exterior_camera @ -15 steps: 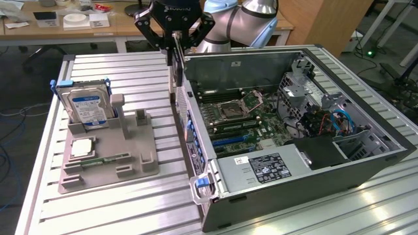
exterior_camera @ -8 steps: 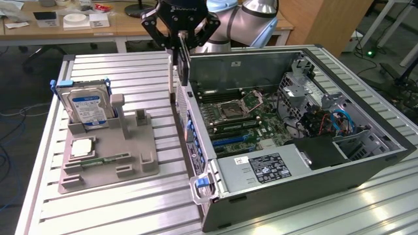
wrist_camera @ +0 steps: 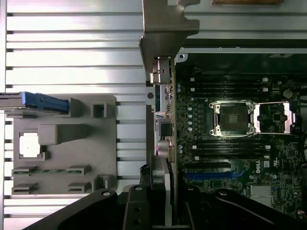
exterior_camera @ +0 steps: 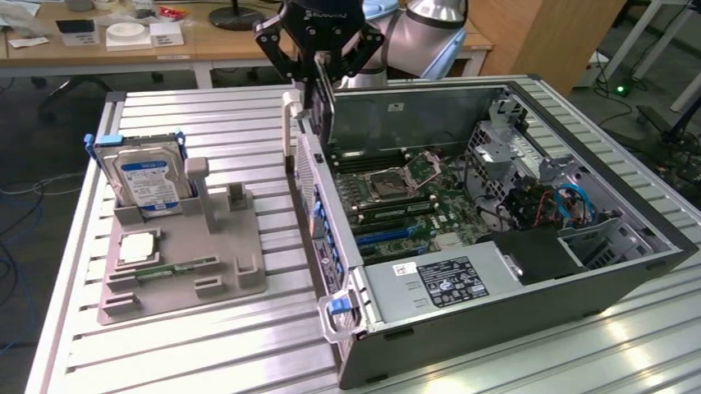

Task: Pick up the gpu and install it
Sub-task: 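Pick up the gpu and move the gpu toward the slot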

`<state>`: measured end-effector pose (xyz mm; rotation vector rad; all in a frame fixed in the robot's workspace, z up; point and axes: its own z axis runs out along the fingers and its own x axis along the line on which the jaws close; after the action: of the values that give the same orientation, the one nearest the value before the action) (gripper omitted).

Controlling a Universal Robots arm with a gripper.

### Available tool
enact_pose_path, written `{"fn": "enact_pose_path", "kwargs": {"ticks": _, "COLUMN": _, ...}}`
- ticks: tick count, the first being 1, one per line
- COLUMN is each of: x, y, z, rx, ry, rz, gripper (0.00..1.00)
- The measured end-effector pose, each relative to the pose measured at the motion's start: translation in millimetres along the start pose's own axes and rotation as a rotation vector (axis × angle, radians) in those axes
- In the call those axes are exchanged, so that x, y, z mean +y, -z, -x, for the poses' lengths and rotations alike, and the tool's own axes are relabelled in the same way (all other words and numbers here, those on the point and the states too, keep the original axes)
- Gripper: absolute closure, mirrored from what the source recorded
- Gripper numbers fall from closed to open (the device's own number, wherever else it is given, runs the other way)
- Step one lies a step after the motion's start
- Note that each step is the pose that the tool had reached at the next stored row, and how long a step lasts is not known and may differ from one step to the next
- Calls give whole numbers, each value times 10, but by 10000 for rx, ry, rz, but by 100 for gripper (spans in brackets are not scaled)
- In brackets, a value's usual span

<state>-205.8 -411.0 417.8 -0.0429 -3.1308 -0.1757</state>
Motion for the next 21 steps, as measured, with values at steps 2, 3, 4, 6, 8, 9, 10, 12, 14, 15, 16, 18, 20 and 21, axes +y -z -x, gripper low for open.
{"fn": "enact_pose_path", "kwargs": {"ticks": 2, "x": 1, "y": 0, "z": 39, "rx": 0, "ry": 1, "rz": 0, "gripper": 72}}
{"fn": "enact_pose_path", "kwargs": {"ticks": 3, "x": 2, "y": 1, "z": 57, "rx": 0, "ry": -1, "rz": -1, "gripper": 72}}
{"fn": "enact_pose_path", "kwargs": {"ticks": 4, "x": 2, "y": 1, "z": 72, "rx": 1, "ry": -1, "rz": -1, "gripper": 72}}
{"fn": "enact_pose_path", "kwargs": {"ticks": 6, "x": 3, "y": 0, "z": 99, "rx": -1, "ry": 0, "rz": 0, "gripper": 72}}
{"fn": "enact_pose_path", "kwargs": {"ticks": 8, "x": 4, "y": 1, "z": 127, "rx": -1, "ry": -1, "rz": -1, "gripper": 72}}
{"fn": "enact_pose_path", "kwargs": {"ticks": 9, "x": 4, "y": 1, "z": 141, "rx": -1, "ry": 0, "rz": -1, "gripper": 72}}
{"fn": "enact_pose_path", "kwargs": {"ticks": 10, "x": 4, "y": 1, "z": 154, "rx": -1, "ry": 0, "rz": -1, "gripper": 72}}
{"fn": "enact_pose_path", "kwargs": {"ticks": 12, "x": 5, "y": 1, "z": 176, "rx": -2, "ry": 0, "rz": -1, "gripper": 72}}
{"fn": "enact_pose_path", "kwargs": {"ticks": 14, "x": 5, "y": 1, "z": 191, "rx": -5, "ry": 1, "rz": -2, "gripper": 72}}
{"fn": "enact_pose_path", "kwargs": {"ticks": 15, "x": 5, "y": 1, "z": 197, "rx": -7, "ry": 1, "rz": -1, "gripper": 72}}
{"fn": "enact_pose_path", "kwargs": {"ticks": 16, "x": 6, "y": 0, "z": 203, "rx": -8, "ry": 1, "rz": 0, "gripper": 72}}
{"fn": "enact_pose_path", "kwargs": {"ticks": 18, "x": 6, "y": 1, "z": 214, "rx": -10, "ry": 1, "rz": -1, "gripper": 72}}
{"fn": "enact_pose_path", "kwargs": {"ticks": 20, "x": 6, "y": 0, "z": 222, "rx": -11, "ry": 1, "rz": 0, "gripper": 72}}
{"fn": "enact_pose_path", "kwargs": {"ticks": 21, "x": 6, "y": 1, "z": 226, "rx": -11, "ry": 0, "rz": 0, "gripper": 72}}
